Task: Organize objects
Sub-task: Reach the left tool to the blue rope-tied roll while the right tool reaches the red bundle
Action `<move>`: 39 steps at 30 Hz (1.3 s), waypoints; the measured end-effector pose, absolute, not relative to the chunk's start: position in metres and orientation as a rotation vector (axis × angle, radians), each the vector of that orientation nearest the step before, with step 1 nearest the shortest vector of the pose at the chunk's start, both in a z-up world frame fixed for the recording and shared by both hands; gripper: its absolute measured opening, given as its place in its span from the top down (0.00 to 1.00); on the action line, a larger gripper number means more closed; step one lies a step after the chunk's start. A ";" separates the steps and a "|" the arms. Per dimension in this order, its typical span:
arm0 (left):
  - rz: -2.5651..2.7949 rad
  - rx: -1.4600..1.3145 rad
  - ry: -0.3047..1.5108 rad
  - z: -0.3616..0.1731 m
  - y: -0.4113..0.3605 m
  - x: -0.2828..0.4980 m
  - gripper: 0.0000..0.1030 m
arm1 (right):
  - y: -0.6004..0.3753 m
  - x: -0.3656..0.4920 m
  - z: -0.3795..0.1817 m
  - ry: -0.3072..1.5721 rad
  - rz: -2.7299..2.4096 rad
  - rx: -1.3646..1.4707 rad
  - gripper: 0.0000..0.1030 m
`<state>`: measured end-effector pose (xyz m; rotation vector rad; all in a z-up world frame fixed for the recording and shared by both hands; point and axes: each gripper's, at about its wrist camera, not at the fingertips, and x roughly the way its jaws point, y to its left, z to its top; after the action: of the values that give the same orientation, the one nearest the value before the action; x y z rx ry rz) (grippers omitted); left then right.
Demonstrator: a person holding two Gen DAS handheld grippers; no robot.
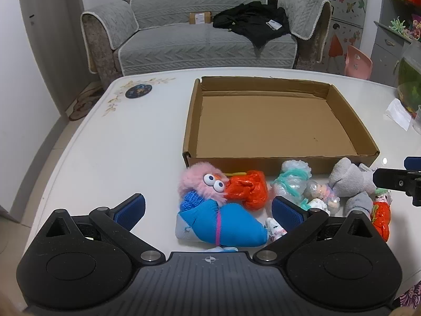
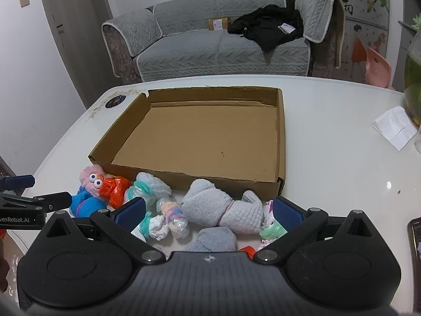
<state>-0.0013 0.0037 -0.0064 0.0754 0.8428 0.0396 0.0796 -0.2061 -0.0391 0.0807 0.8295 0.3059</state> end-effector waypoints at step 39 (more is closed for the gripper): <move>0.026 0.014 0.992 -0.054 0.026 -0.035 0.00 | -0.240 0.063 -0.069 0.865 0.289 -0.023 0.01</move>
<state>-0.0353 0.0259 -0.0540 0.0144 0.9920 0.0264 0.0629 -0.2398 -0.0691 -0.0234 0.8655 0.2887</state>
